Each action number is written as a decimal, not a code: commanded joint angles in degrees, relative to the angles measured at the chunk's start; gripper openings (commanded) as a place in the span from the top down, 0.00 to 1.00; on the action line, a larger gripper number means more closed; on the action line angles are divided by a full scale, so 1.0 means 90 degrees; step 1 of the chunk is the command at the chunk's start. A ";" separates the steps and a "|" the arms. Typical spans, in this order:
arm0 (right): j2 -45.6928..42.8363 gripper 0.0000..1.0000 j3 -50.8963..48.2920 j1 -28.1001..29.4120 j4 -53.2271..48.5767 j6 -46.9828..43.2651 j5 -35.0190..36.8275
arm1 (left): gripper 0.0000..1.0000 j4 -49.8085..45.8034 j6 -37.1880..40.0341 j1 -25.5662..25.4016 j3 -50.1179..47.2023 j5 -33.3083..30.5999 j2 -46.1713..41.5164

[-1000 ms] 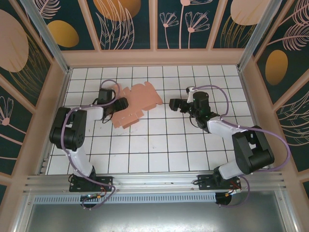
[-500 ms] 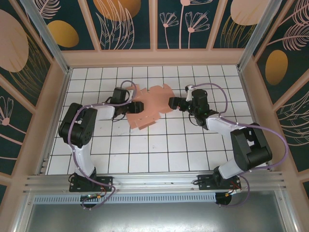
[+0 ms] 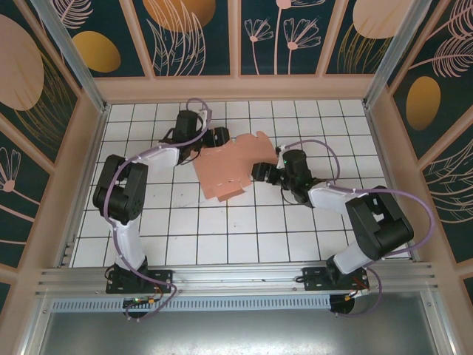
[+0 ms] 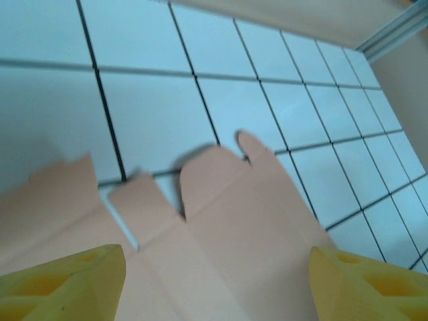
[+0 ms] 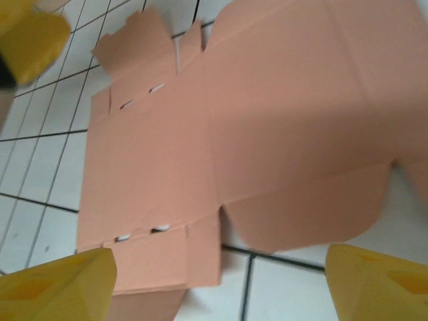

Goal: Fold the paper box

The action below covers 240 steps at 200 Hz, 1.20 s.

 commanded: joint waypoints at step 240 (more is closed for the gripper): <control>0.2444 0.74 0.1324 0.0455 0.0995 0.2197 -0.0323 | 0.29 0.1617 -0.2363 0.0340 -0.4568 -0.0545 -0.2493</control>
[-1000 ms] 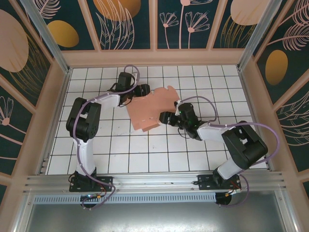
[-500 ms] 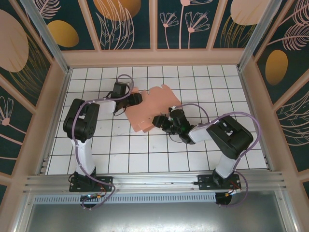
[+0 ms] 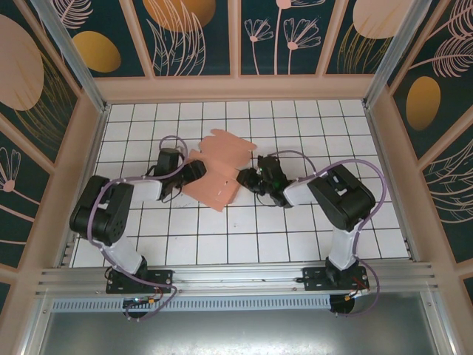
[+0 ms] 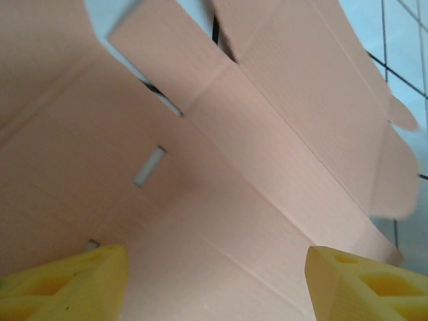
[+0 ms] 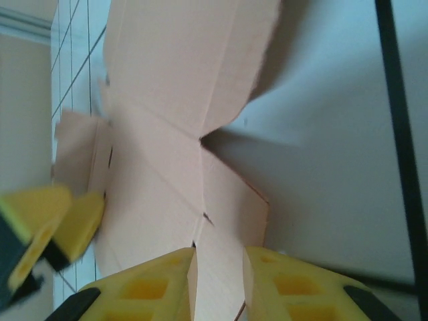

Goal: Fold the paper box

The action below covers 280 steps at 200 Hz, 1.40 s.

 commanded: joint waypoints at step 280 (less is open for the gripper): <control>-0.1257 1.00 -0.0037 0.0295 -0.2314 -0.1910 0.0328 | 0.05 -0.1484 0.1615 0.0190 0.1103 -0.0472 -0.0983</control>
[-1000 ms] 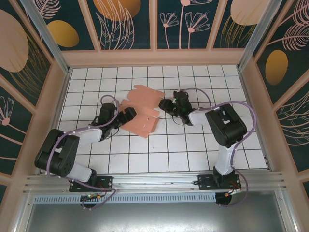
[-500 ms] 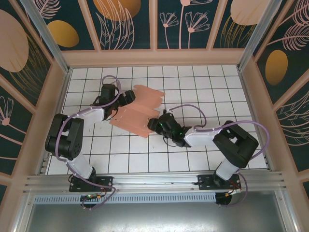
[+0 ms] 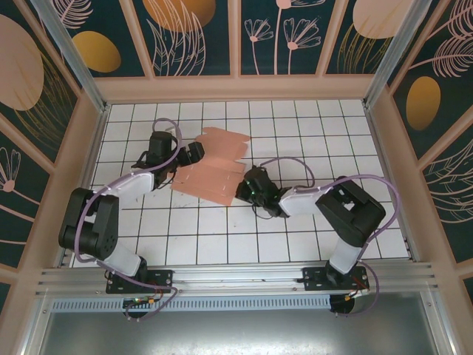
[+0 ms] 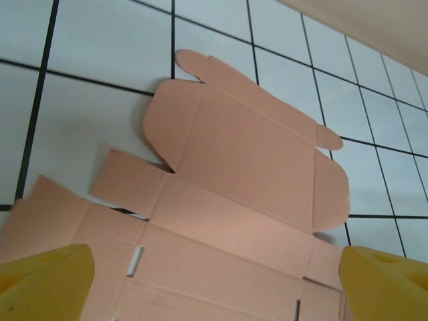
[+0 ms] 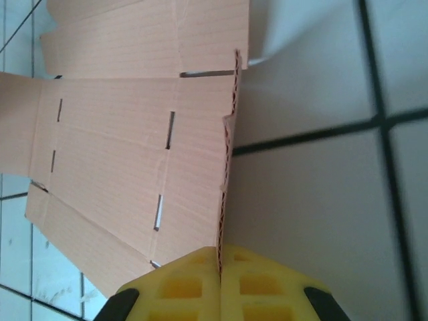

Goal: Fold the paper box

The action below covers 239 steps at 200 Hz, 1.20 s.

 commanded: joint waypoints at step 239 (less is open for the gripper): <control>-0.1116 0.23 0.0913 -0.0800 -0.1478 -0.4936 -0.2601 | 0.36 -0.0677 0.0476 0.0341 0.0352 0.0693 0.1069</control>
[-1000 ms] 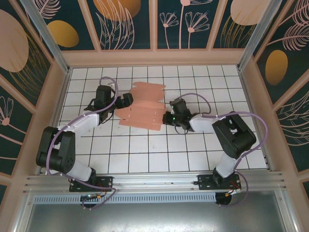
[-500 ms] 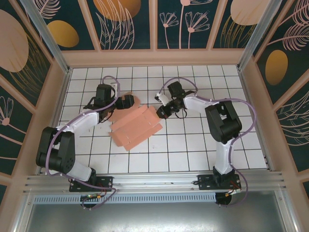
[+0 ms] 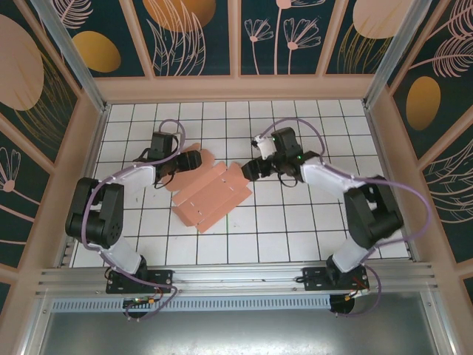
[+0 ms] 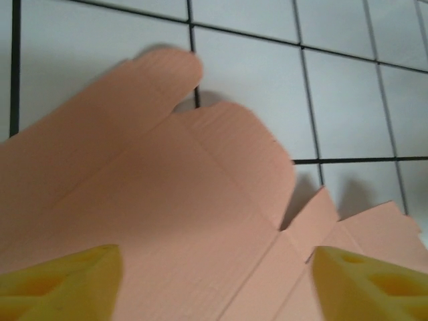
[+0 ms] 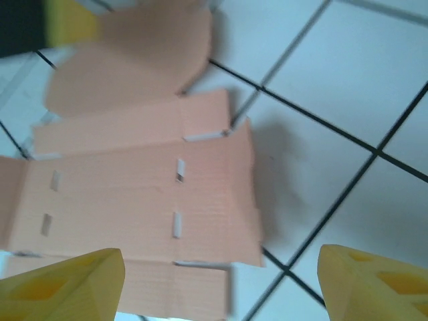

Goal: Fold the paper box

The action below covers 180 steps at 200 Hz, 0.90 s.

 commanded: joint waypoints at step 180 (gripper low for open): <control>0.2798 0.34 0.1004 0.0200 0.1367 0.1792 0.0336 | 0.38 0.0790 -0.2243 -0.0777 -0.2655 0.0114 -0.1677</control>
